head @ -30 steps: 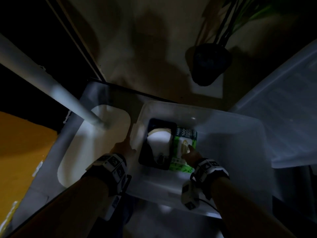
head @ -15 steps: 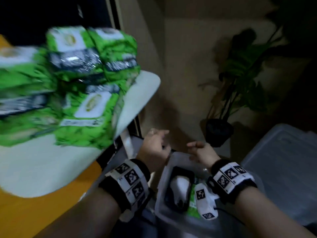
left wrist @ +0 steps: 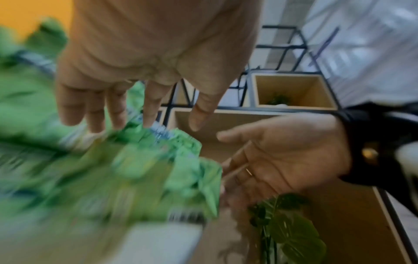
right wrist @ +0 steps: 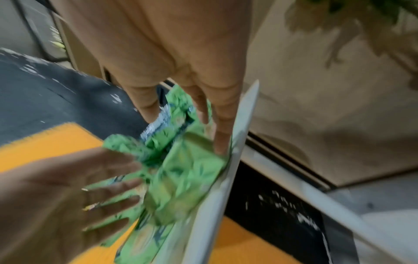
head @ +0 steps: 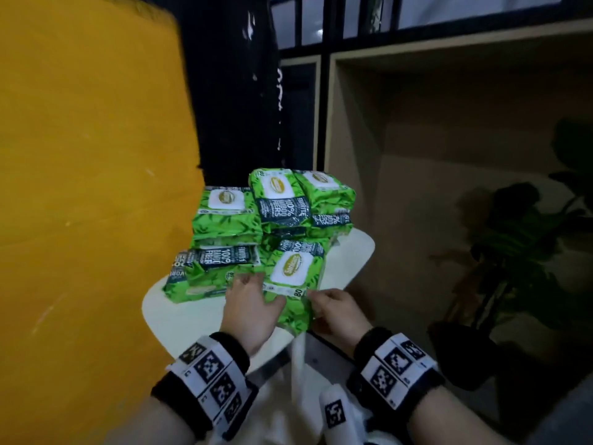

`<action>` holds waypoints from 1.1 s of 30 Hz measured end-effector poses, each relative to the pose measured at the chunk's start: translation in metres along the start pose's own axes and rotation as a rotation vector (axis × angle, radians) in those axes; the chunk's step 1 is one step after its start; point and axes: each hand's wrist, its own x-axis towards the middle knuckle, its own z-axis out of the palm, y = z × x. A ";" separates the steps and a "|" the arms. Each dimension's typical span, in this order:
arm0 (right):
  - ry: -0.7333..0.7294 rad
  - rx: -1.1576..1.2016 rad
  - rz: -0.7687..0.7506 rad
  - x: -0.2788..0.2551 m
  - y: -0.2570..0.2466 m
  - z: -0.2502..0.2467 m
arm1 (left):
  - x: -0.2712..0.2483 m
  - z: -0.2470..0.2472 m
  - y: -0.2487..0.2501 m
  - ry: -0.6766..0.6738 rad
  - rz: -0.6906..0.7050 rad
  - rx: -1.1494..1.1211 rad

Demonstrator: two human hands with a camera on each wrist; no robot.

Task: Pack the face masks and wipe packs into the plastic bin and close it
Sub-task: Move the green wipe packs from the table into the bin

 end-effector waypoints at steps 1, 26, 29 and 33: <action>0.017 -0.023 0.004 0.005 0.002 0.006 | 0.000 0.004 -0.005 -0.032 -0.042 -0.014; -0.172 0.385 0.198 -0.003 0.031 -0.058 | -0.013 0.043 0.030 -0.217 0.000 -0.305; -0.124 0.483 0.168 -0.008 0.049 -0.084 | -0.020 0.062 0.049 -0.234 0.088 -0.291; -0.007 0.567 0.142 -0.014 0.074 -0.127 | -0.022 0.100 0.081 -0.261 0.187 -0.283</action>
